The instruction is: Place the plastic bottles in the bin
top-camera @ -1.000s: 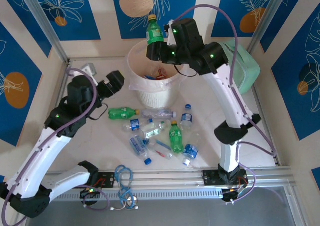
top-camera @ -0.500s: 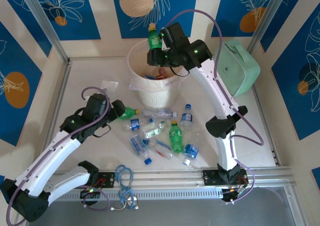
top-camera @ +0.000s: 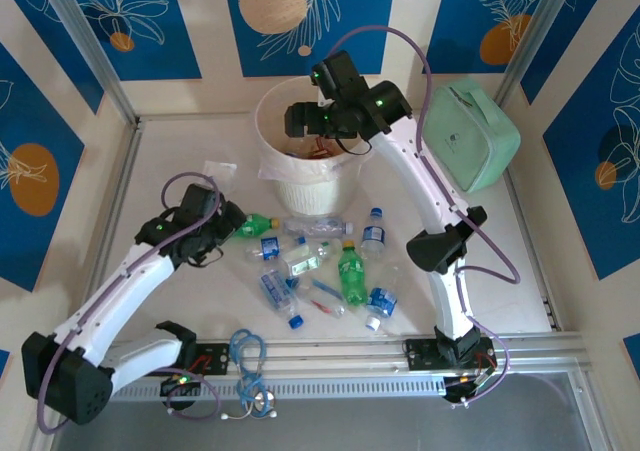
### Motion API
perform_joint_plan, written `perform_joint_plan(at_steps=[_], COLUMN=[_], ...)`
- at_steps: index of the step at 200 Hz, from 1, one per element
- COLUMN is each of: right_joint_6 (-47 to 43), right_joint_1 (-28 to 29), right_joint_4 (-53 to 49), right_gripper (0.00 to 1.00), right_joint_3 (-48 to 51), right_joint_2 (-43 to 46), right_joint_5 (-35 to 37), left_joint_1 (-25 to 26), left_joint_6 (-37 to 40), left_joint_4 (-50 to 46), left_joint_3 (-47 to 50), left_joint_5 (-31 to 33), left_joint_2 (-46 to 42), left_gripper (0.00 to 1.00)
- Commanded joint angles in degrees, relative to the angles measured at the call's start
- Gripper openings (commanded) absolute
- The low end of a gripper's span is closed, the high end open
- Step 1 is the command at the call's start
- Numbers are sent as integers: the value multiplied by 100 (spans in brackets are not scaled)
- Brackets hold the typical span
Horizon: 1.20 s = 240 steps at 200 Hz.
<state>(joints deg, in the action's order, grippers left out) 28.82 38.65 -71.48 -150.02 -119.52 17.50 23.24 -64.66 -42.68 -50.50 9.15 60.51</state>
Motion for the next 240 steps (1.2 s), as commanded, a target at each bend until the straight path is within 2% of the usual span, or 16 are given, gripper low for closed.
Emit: perform_joint_plan(at_steps=[1, 28, 58, 94, 147, 240], right_joint_6=[-130, -122, -114, 336, 943, 1442], right_joint_1=[196, 691, 1514, 2149, 2288, 2551], right_joint_4=[-111, -22, 658, 1276, 1586, 1501], right_gripper=[90, 90, 91, 91, 91, 90], right_joint_3=[-182, 332, 1840, 3419, 4770, 5703], right_joint_2=[459, 1101, 2101, 3083, 3719, 4233], right_joint_5=[199, 495, 697, 662, 439, 639], left_joint_1=[-247, -397, -558, -626, -625, -643], left_joint_6=[-472, -635, -839, -1065, -1269, -1390], left_joint_4=[308, 645, 954, 1304, 1372, 1400], left_joint_3=[106, -11, -74, -250, -559, -601], left_joint_5=[-348, -462, -623, -621, -387, -483], left_joint_2=[251, 776, 1416, 1974, 2600, 3301], left_gripper=[95, 95, 94, 95, 94, 89])
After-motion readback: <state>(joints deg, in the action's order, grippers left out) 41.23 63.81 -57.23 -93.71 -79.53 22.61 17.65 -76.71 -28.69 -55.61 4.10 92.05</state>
